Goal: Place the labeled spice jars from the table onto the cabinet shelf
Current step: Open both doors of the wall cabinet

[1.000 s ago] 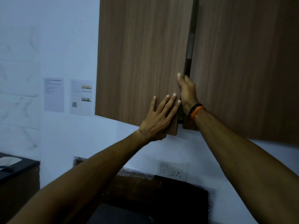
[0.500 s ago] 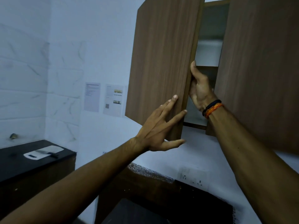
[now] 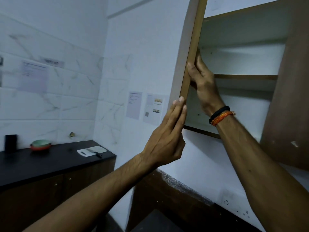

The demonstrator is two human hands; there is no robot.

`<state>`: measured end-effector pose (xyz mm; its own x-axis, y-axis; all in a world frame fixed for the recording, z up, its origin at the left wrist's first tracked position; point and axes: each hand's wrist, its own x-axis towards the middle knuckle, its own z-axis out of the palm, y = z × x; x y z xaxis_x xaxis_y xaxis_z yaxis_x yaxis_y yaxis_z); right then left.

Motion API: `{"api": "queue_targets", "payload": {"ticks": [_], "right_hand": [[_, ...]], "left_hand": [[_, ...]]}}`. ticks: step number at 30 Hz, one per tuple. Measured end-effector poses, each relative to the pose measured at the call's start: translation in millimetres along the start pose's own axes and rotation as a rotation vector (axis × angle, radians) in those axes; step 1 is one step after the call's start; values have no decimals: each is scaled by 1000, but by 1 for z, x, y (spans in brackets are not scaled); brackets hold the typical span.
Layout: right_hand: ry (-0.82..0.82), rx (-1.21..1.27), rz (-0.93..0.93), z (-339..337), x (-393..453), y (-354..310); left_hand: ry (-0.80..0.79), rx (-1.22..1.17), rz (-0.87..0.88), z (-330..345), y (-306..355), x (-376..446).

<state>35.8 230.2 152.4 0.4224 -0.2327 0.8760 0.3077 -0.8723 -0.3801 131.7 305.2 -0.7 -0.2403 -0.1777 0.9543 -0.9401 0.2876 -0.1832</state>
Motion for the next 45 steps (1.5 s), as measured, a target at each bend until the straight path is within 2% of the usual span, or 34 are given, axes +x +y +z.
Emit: {"api": "queue_targets", "payload": {"ticks": [9, 14, 27, 30, 35, 41, 45], "right_hand": [[-6, -197, -124, 71, 27, 8], [-73, -351, -167, 119, 39, 24], [-216, -609, -90, 211, 68, 67], [-239, -654, -67, 224, 74, 81], [-189, -720, -130, 238, 72, 95], [-234, -766, -175, 230, 68, 97], [-296, -764, -138, 216, 62, 98]], "left_hand": [[62, 262, -187, -35, -46, -24], [59, 395, -286, -49, -84, -41], [-126, 492, -460, -89, -186, -66], [-169, 546, -464, -93, -206, -71], [-235, 701, -400, -91, -219, -77], [-306, 820, -328, -83, -220, -87], [-311, 853, -348, -81, -218, -85]]}}
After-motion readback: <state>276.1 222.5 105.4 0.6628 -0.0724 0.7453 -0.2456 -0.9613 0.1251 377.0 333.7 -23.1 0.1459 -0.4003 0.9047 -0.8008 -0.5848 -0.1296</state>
